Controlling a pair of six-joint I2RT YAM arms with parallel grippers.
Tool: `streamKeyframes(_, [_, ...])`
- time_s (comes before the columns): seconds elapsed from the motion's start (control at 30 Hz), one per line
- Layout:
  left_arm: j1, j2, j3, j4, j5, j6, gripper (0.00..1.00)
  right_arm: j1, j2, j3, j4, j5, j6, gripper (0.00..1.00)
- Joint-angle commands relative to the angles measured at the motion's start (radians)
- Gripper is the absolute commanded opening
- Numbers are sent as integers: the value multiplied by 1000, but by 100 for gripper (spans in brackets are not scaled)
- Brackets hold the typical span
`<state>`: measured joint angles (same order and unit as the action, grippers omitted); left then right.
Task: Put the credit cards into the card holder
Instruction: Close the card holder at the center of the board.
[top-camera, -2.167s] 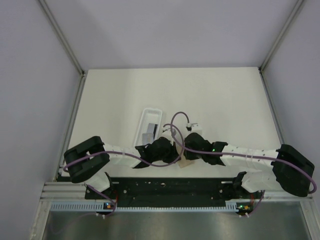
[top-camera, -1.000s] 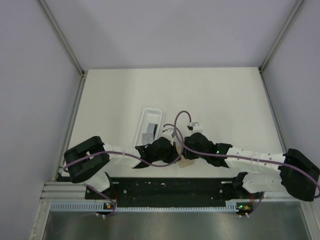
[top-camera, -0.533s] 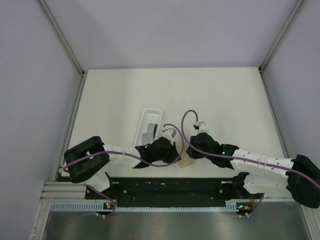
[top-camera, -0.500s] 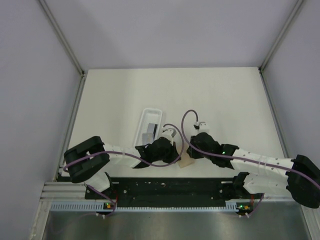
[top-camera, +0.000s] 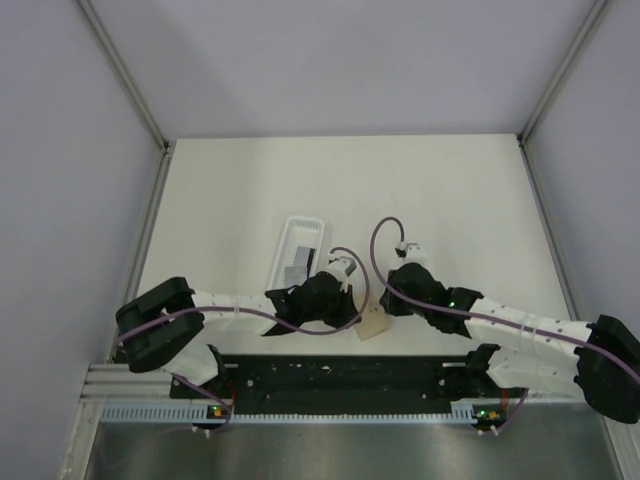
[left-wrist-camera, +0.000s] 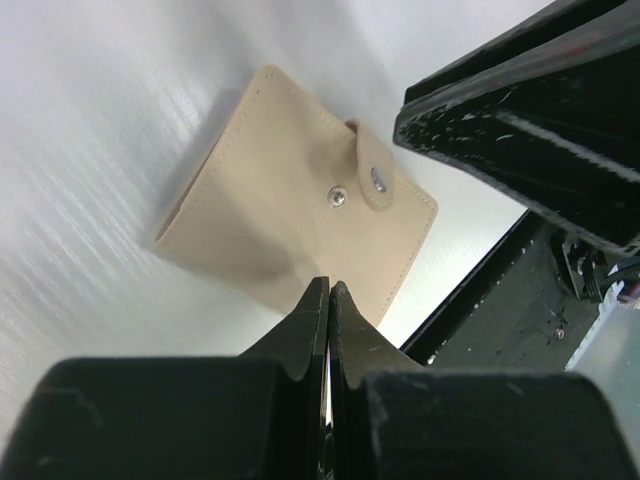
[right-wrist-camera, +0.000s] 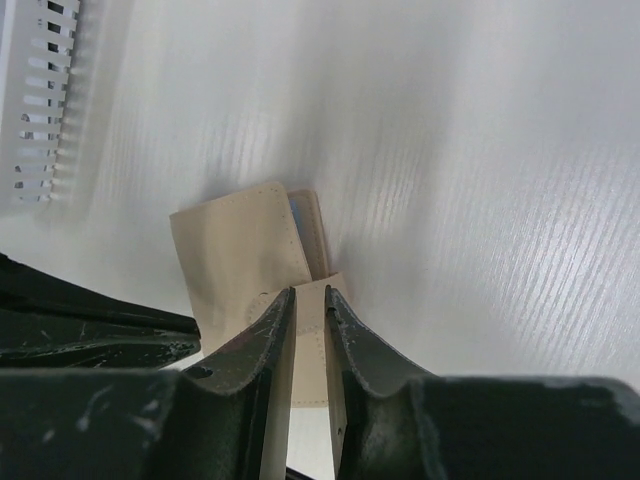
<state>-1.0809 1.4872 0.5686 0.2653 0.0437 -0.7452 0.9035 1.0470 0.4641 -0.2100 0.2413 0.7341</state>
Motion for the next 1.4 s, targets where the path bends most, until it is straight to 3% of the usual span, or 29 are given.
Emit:
streamKeyframes(0.0, [1, -35, 60, -37, -30, 47, 0, -15, -22, -5, 18, -14, -2, 17])
streamKeyframes(0.53, [38, 16, 86, -70, -87, 59, 0, -17, -38, -35, 69, -114, -25, 16])
streamKeyframes(1.37, [39, 77, 68, -23, -15, 35, 0, -17, 39, -30, 124, -149, -30, 15])
